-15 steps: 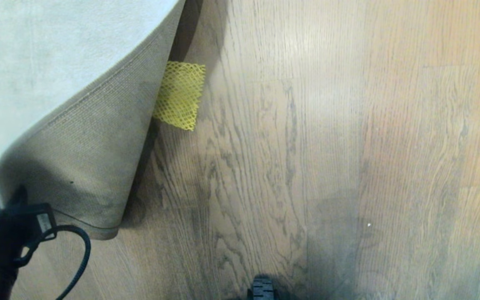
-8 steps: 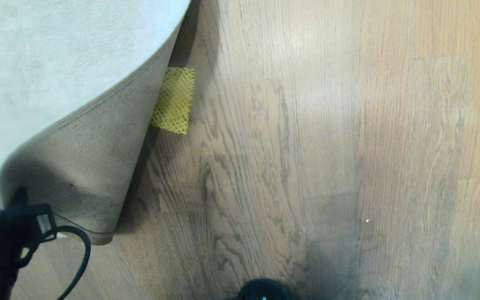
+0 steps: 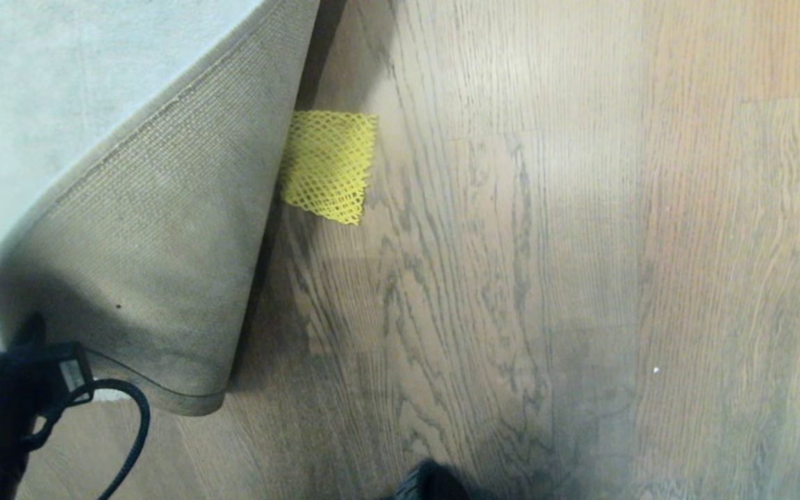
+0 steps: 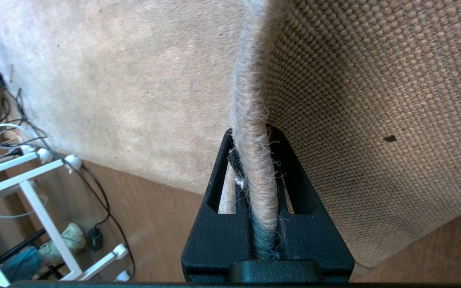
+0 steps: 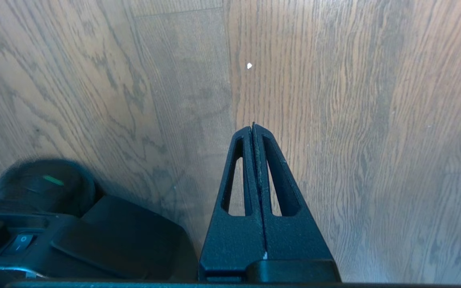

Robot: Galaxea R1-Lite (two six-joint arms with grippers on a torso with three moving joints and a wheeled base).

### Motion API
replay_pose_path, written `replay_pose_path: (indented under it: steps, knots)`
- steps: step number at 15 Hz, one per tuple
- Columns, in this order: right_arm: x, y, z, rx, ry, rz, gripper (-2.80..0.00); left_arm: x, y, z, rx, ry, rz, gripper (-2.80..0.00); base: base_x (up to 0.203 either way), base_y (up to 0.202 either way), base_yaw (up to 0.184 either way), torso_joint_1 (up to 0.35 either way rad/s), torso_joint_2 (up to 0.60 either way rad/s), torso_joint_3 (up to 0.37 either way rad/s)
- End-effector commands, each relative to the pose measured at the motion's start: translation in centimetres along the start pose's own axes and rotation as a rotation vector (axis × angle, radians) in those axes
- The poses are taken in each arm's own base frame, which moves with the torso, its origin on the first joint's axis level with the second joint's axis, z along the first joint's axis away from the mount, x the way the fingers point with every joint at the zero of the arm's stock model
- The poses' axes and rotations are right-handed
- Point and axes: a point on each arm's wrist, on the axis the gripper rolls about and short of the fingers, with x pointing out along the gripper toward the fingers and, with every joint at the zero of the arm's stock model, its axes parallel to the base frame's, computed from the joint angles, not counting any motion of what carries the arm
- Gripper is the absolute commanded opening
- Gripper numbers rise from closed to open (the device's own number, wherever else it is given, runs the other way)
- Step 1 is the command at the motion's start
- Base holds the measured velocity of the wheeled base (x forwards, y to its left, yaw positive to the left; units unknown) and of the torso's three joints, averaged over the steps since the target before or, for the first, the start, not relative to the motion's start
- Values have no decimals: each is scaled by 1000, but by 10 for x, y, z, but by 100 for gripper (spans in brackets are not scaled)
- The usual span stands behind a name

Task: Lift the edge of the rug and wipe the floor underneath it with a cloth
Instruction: Pick up the foam protection net

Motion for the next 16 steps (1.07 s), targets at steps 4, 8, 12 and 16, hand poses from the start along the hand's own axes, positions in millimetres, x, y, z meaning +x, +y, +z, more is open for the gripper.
replay_pose_path:
  steps: [4, 8, 12, 16]
  knots:
    - [0, 0, 0, -1, 2, 0, -280, 0, 0, 0, -1, 0, 9, -280, 0, 0, 0, 0, 0, 0]
    - [0, 0, 0, -1, 2, 0, -280, 0, 0, -2, -19, 6, 13, -280, 0, 0, 0, 0, 0, 0]
    - [0, 0, 0, -1, 2, 0, -280, 0, 0, -2, -22, 6, 13, -280, 0, 0, 0, 0, 0, 0]
    - [0, 0, 0, -1, 2, 0, -280, 0, 1, -3, -23, 7, 11, -280, 56, 0, 0, -1, 4, 1]
